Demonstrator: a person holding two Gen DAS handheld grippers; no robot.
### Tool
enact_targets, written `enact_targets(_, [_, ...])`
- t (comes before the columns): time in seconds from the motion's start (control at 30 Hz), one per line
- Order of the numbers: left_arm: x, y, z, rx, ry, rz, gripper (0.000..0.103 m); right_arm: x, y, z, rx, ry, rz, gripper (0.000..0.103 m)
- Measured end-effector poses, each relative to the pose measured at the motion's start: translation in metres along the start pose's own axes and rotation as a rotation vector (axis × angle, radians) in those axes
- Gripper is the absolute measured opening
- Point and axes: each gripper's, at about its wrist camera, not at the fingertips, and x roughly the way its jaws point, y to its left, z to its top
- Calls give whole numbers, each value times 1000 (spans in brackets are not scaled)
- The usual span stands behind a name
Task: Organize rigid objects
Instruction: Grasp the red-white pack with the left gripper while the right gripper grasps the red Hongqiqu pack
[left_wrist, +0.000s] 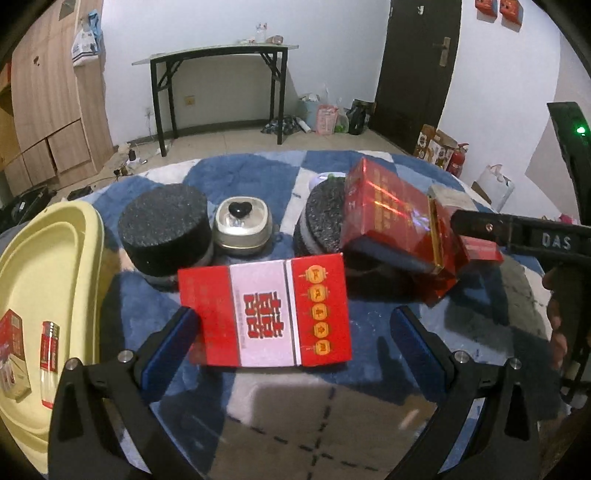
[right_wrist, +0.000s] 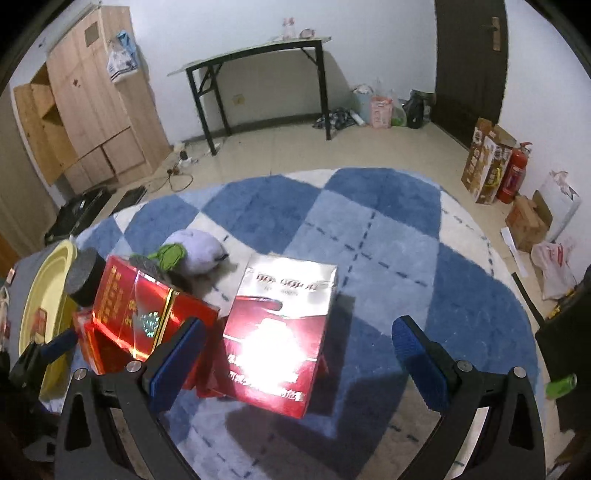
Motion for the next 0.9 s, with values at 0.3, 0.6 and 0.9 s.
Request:
enact_targets(0.3, [5,6,-5,-14,-8,18,103,1,22,-6,-128,60,-48,103])
enact_targets(0.6, [24,11,-14,-18,47,11,103,16,23,-7,-128,69,-51,102])
enact_targets(0.9, [15,22,-12,-17,25,-16,92,18,20,-8,-139,45,-16,70])
